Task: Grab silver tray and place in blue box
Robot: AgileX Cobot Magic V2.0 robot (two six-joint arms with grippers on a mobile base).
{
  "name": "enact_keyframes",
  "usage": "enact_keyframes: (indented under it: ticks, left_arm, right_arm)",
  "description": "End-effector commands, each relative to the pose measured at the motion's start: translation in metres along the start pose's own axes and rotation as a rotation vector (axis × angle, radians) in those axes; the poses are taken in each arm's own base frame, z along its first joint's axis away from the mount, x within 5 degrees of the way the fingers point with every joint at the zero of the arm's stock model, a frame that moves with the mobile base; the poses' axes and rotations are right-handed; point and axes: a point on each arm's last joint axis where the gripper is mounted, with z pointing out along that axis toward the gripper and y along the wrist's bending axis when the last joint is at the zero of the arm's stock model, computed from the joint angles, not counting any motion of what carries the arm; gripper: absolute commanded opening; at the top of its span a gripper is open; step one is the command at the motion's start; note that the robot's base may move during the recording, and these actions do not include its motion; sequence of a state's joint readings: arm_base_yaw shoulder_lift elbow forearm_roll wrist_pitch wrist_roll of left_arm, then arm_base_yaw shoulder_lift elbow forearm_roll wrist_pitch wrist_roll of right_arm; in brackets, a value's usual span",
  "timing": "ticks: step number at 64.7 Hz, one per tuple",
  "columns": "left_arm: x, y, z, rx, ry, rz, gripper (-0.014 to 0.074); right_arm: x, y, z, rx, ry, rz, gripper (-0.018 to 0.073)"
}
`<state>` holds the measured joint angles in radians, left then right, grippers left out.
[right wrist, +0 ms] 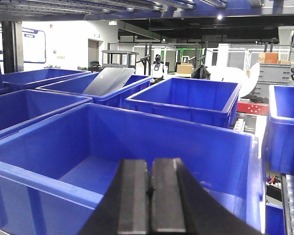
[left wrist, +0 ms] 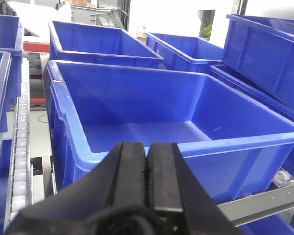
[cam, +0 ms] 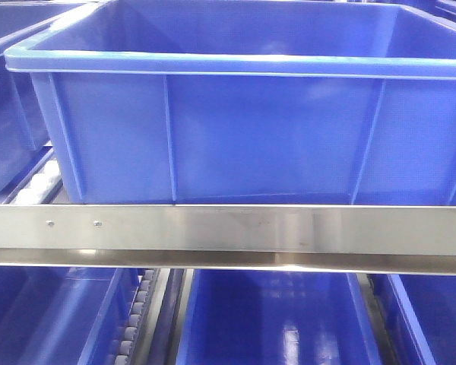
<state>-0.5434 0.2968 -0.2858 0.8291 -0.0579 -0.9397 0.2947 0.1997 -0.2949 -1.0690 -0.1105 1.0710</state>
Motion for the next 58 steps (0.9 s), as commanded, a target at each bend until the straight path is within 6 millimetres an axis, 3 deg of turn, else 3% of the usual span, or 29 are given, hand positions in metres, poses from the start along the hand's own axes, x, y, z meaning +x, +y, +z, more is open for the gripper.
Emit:
enact_keyframes:
  ticks: [1, 19, 40, 58]
  left_arm:
    - [-0.012, -0.005, 0.001, 0.047, -0.053, -0.003, -0.0097]
    - [-0.012, -0.005, 0.001, 0.047, -0.053, -0.003, -0.0096]
    - [-0.012, -0.005, 0.001, 0.047, -0.053, -0.003, -0.0097]
    - [-0.012, -0.005, 0.001, 0.047, -0.053, -0.003, -0.0097]
  right_arm:
    - [-0.011, 0.003, 0.001, -0.032, -0.038, -0.018, 0.0048]
    - [0.0, -0.015, 0.0, 0.169, 0.075, -0.026, 0.0048]
    - [0.005, -0.019, -0.002, 0.229, 0.151, -0.148, 0.0048]
    - [0.022, -0.027, -0.004, 0.366, 0.075, -0.134, 0.0049]
